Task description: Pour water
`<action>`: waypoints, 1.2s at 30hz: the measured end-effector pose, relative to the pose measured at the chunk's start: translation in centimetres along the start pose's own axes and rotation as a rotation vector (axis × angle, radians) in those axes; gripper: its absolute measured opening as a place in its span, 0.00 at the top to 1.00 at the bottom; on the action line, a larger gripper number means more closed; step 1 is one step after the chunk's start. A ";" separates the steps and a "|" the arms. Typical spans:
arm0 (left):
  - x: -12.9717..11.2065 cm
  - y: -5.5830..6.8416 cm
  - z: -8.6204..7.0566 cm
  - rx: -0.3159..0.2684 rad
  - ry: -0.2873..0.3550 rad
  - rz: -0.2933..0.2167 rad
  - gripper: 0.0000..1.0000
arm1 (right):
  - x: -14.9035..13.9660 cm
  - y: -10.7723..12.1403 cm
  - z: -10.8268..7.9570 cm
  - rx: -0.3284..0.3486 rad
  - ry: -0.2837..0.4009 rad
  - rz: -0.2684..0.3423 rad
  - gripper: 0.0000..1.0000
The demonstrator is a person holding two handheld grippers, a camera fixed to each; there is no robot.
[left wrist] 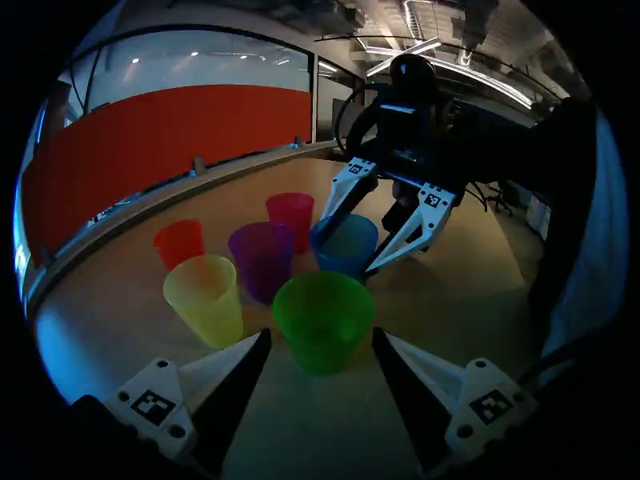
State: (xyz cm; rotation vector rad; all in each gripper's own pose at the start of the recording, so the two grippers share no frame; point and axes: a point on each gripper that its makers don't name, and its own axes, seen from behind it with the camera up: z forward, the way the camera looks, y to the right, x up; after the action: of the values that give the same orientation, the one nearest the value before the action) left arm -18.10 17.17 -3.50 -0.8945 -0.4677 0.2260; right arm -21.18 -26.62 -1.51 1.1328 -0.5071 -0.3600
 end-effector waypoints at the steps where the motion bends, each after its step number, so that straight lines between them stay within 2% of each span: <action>1: -0.1 0.0 -0.1 0.002 -0.004 -0.002 0.07 | -0.1 0.0 0.0 -0.001 -0.001 0.000 0.10; 15: -0.8 0.5 -0.5 -0.007 -0.028 -0.018 0.06 | -0.9 -0.1 -0.5 -0.008 -0.013 0.026 0.08; 27: -0.9 0.2 -1.6 0.016 -0.041 -0.007 0.06 | -1.8 -0.1 -1.3 -0.026 -0.030 0.029 0.05; 32: -0.7 -0.3 -2.4 0.040 -0.036 -0.011 0.06 | -2.1 -0.1 -2.4 -0.047 -0.029 0.042 0.05; 36: -0.1 -1.4 -3.5 0.084 -0.014 -0.029 0.06 | -2.7 0.3 -3.7 -0.083 -0.028 0.055 0.05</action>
State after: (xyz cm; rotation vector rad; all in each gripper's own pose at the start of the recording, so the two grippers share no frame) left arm -16.50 13.82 -4.28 -0.8037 -0.4810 0.2237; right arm -21.42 -22.29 -3.03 1.0328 -0.5420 -0.3469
